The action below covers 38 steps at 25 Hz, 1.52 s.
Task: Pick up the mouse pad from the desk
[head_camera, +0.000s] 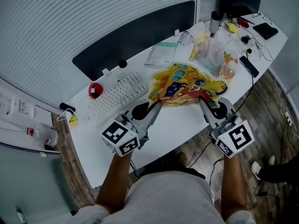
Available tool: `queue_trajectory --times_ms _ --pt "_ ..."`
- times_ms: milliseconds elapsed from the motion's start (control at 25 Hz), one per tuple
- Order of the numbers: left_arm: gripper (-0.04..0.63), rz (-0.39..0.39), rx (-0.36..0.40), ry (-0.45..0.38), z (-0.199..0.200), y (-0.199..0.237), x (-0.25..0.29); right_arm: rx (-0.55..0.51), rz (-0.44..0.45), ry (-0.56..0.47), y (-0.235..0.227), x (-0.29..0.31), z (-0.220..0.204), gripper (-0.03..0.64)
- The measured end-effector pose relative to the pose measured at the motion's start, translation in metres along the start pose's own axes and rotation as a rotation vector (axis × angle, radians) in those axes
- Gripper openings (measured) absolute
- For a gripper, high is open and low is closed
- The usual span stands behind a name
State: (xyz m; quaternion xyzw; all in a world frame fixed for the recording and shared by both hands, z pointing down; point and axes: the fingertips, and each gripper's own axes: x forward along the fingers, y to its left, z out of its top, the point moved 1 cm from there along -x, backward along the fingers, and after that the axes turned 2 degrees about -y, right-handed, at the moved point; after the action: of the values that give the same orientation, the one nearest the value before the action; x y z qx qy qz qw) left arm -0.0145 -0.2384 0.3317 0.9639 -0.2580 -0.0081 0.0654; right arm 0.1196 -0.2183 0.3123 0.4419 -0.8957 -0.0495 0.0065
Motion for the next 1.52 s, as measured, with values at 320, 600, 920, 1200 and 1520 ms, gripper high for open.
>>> queue_trajectory --times_ms 320,600,920,1200,1520 --pt "0.023 0.051 0.021 0.025 0.0007 -0.0067 0.0062 -0.029 -0.050 0.014 -0.0040 -0.0061 -0.0026 0.025" --pt "0.023 0.048 0.018 0.025 0.0017 -0.0090 0.0062 -0.040 -0.052 0.010 -0.0048 -0.0061 -0.0007 0.021" --pt "0.023 0.046 0.021 0.028 0.0010 -0.0089 0.0068 -0.047 -0.058 0.012 -0.0052 -0.0054 -0.0023 0.020" --pt "0.023 0.037 0.021 0.033 -0.0010 -0.0083 0.0074 -0.043 -0.067 0.019 -0.0055 -0.0050 -0.0047 0.020" --pt "0.023 0.025 0.020 0.040 -0.0026 -0.0072 0.0091 -0.041 -0.073 0.022 -0.0066 -0.0051 -0.0067 0.020"
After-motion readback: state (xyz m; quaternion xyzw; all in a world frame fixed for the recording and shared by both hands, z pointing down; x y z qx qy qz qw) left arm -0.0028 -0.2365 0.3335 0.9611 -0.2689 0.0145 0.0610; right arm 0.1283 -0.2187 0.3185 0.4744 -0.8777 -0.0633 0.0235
